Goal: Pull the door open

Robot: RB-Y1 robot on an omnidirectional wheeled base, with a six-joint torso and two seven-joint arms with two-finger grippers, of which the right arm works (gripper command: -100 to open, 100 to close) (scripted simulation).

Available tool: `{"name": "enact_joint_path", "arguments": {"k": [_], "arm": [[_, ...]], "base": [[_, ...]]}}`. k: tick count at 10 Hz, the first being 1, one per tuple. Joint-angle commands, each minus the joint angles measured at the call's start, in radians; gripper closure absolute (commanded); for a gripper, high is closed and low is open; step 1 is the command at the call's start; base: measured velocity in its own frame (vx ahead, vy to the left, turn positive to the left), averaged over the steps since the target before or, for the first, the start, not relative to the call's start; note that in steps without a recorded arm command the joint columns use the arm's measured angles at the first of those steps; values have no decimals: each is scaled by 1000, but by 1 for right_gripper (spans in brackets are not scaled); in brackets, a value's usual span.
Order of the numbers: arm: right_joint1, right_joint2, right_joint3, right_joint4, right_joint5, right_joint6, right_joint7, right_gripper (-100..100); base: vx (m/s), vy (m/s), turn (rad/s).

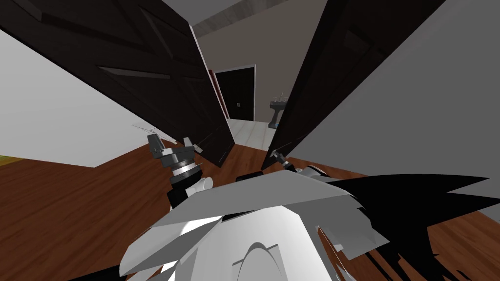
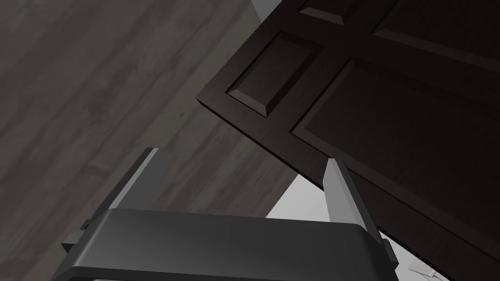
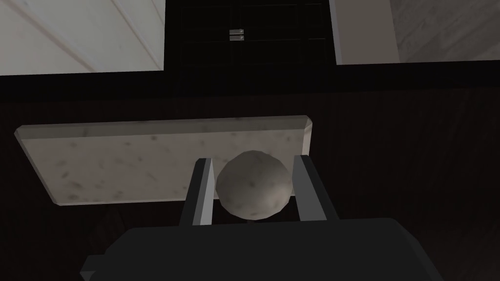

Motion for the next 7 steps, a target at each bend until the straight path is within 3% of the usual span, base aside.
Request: {"name": "enact_joint_path", "arguments": {"k": [1,7], "arm": [[3,-2,1,-4,-1,-2,0,100],[18,-10,5,-13,-7,-12,-2,100]], "base": [[-133,-68,179],[-221,-115,182]]}}
